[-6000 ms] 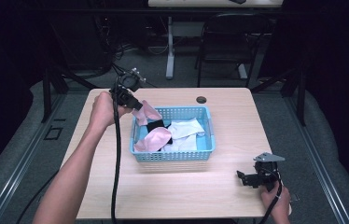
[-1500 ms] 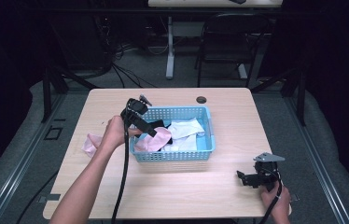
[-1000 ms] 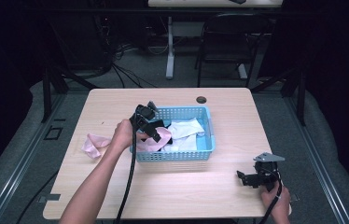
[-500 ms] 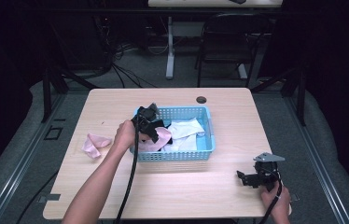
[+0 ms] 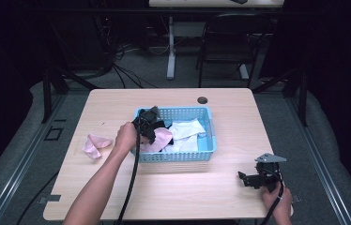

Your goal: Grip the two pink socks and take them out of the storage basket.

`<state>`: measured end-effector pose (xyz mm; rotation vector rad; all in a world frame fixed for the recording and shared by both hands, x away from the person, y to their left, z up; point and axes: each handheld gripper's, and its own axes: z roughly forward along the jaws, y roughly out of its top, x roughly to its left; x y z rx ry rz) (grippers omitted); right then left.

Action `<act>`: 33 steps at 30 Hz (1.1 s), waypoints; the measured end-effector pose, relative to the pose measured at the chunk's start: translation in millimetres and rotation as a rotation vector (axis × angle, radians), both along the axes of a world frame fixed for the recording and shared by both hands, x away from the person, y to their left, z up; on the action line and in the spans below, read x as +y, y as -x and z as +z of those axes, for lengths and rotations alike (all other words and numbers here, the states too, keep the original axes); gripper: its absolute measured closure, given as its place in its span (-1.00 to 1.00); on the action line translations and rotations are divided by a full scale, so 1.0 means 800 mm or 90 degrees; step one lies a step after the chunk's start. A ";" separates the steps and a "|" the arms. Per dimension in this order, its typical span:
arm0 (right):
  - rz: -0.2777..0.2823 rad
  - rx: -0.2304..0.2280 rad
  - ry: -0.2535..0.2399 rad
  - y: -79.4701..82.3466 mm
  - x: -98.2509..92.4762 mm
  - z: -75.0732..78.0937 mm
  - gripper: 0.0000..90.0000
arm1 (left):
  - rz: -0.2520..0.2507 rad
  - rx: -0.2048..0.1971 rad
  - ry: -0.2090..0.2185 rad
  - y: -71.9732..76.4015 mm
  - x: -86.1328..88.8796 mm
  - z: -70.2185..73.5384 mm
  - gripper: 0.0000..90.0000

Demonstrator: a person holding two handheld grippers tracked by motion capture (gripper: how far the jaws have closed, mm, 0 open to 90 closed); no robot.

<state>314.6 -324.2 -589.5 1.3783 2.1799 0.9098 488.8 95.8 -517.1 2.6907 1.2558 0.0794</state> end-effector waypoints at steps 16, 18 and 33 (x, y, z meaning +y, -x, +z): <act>0.000 0.000 0.000 0.000 0.000 0.000 -1.00 | -0.038 -0.038 0.054 0.018 -0.002 0.037 0.88; 0.000 0.000 0.000 0.000 0.000 0.000 -1.00 | -0.038 -0.046 0.061 0.020 -0.001 0.044 0.89; 0.000 0.000 0.000 0.000 0.000 0.000 -1.00 | -0.055 -0.102 0.089 0.031 0.003 0.101 0.89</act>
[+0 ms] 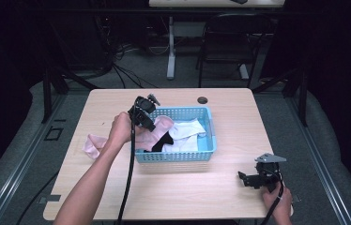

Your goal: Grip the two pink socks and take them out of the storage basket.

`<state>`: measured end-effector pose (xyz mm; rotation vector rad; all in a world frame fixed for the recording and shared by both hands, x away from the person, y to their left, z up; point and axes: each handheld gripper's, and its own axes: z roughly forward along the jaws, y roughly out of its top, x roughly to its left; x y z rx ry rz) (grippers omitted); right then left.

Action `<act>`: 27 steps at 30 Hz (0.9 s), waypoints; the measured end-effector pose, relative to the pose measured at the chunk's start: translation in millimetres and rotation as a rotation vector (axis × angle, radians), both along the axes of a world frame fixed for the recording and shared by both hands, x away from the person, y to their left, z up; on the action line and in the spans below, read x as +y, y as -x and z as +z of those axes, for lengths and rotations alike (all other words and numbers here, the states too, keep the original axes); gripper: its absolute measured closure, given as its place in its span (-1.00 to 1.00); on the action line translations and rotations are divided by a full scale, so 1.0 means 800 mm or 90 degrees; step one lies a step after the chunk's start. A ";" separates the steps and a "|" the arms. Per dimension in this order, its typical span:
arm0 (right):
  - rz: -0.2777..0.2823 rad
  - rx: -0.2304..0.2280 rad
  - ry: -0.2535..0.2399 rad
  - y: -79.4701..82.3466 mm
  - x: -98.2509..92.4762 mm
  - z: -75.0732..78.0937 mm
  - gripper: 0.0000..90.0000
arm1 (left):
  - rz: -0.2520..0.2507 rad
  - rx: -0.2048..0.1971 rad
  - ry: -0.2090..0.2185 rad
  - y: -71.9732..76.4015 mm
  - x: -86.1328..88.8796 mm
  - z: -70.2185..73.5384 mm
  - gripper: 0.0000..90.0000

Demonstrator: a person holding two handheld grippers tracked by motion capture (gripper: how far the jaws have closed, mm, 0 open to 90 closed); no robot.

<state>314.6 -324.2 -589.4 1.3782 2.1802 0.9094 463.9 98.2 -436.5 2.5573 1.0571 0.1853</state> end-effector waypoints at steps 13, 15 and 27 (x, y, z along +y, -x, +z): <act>0.000 0.000 0.000 0.000 0.000 0.000 -1.00 | -0.002 -0.027 0.008 0.009 0.009 0.039 0.89; 0.000 0.000 0.000 0.000 0.000 0.000 -1.00 | -0.002 -0.034 0.010 0.014 0.015 0.052 0.89; 0.000 0.000 0.000 0.000 0.000 0.000 -1.00 | 0.016 -0.063 0.007 0.033 0.047 0.088 0.89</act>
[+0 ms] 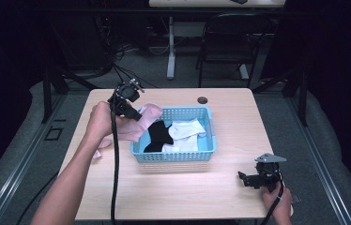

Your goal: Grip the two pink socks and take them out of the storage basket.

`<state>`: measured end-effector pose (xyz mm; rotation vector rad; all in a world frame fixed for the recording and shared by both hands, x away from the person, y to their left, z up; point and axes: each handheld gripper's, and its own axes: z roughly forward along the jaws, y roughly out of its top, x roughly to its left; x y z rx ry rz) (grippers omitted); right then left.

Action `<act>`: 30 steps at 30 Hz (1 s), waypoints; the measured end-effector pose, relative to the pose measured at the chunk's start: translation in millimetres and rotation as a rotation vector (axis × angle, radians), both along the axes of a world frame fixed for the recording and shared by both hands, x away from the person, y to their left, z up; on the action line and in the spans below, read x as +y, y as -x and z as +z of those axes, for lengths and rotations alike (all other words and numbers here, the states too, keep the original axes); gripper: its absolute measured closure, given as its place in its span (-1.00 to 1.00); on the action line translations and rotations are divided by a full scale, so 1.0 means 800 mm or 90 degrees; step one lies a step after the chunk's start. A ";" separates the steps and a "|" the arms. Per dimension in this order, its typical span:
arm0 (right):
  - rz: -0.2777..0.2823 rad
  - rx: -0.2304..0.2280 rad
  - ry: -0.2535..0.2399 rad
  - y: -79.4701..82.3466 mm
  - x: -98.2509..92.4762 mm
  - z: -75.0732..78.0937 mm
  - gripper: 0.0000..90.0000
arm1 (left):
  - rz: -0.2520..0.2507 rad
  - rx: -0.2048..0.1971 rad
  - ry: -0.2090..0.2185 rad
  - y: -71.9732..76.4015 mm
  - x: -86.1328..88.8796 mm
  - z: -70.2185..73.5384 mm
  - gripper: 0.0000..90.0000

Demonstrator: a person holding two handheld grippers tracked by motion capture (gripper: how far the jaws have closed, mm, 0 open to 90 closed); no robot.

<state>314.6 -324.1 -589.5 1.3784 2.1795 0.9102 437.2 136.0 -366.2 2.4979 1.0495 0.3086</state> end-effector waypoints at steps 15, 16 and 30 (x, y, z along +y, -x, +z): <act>0.000 0.000 0.000 0.000 0.000 0.000 -1.00 | 0.067 -0.007 0.003 0.023 0.079 0.004 0.89; 0.000 0.000 0.000 0.000 0.000 0.000 -1.00 | 0.075 -0.005 0.006 0.025 0.088 0.002 0.89; 0.000 0.000 0.000 0.000 0.000 0.000 -1.00 | 0.145 0.044 0.009 0.036 0.165 -0.055 0.89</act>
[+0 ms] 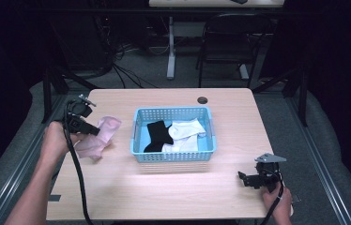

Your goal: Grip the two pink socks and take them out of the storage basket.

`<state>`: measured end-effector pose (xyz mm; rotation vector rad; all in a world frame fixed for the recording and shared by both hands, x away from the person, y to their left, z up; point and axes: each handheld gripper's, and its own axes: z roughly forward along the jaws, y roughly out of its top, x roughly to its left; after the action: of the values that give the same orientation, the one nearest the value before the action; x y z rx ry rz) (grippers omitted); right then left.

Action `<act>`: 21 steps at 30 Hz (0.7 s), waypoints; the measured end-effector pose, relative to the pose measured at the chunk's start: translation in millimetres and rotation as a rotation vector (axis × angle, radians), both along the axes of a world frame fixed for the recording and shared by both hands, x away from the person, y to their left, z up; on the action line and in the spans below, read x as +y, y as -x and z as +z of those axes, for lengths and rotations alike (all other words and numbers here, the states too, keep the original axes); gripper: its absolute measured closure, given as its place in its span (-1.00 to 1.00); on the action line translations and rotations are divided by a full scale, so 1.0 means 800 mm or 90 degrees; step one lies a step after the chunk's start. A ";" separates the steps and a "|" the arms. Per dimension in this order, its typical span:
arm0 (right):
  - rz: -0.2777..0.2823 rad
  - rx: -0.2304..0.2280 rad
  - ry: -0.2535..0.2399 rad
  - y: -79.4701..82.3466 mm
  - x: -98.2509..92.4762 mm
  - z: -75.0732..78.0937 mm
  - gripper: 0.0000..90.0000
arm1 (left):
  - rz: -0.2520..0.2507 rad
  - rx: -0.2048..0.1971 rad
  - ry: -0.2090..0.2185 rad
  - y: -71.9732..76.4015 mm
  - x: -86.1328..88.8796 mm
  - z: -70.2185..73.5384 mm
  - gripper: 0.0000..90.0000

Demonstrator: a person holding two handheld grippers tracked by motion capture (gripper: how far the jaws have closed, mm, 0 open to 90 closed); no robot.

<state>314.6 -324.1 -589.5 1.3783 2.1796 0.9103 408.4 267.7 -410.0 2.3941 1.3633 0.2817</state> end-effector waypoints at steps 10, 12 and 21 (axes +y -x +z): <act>0.000 0.000 0.000 0.000 0.000 0.000 -1.00 | 0.034 0.085 0.014 -0.010 0.024 -0.084 0.88; 0.000 0.000 0.000 0.000 0.000 0.000 -1.00 | 0.035 0.086 0.017 -0.010 0.025 -0.095 0.86; 0.000 0.000 0.000 0.000 0.000 0.000 -1.00 | 0.029 0.054 0.023 0.003 0.027 -0.093 0.28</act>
<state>314.6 -324.1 -589.4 1.3786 2.1795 0.9097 405.6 289.4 -484.5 2.3717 1.4496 0.1672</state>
